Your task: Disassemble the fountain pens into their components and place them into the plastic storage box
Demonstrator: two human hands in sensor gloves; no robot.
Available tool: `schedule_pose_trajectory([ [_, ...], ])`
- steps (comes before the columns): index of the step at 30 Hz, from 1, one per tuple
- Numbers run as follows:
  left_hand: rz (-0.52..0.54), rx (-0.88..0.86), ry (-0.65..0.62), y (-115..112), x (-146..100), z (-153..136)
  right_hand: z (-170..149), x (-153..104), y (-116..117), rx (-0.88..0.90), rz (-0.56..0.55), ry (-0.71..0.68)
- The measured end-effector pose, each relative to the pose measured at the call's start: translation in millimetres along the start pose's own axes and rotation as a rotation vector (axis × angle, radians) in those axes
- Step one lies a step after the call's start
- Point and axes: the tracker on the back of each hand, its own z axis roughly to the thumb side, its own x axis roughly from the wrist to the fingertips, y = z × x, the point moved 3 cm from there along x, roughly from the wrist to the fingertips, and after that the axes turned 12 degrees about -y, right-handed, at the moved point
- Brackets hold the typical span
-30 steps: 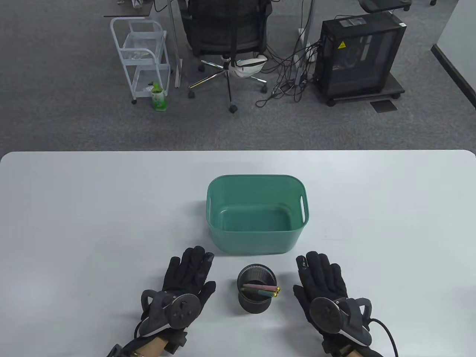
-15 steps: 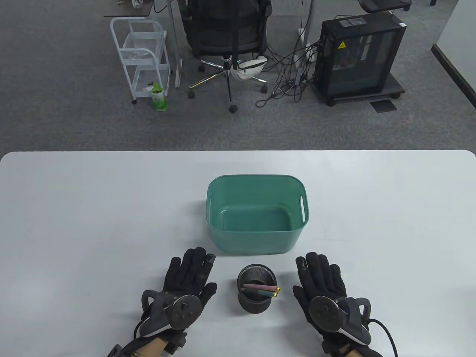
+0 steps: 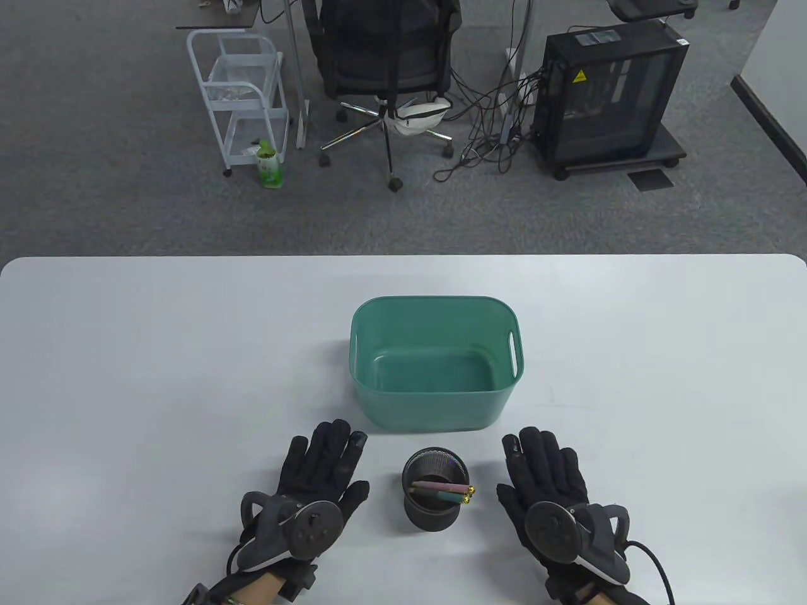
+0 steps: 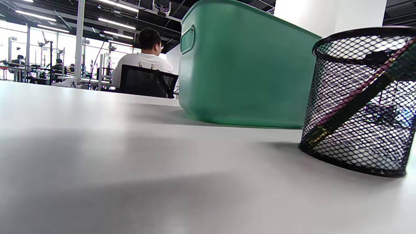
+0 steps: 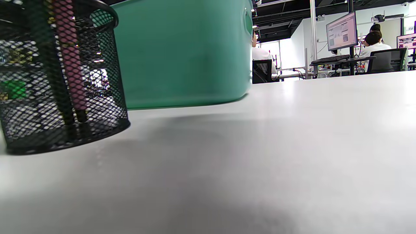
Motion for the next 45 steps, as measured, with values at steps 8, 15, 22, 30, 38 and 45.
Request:
schedule_pose_trajectory([
  [8, 0.008, 0.017, -0.013, 0.8, 0.1, 3.5, -0.5, -0.4, 0.5, 0.021, 0.0, 0.001],
  [15, 0.012, 0.023, -0.026, 1.2, 0.3, 5.8, -0.9, -0.6, 0.9, 0.022, 0.005, 0.003],
  [22, 0.004, 0.058, -0.079, 2.4, 6.0, 19.6, -1.6, -1.0, 0.3, 0.026, 0.005, 0.01],
  [30, 0.037, 0.087, -0.168, 17.6, 13.3, 43.2, -2.6, -1.5, -0.4, 0.031, 0.0, 0.014],
  [38, 0.035, 0.119, -0.317, 25.9, 25.1, 77.4, -3.6, -1.9, 0.5, 0.039, 0.009, 0.02],
  [45, 0.037, 0.168, -0.431, 22.1, 40.4, 103.5, -4.1, -2.0, 0.2, 0.044, 0.014, 0.024],
])
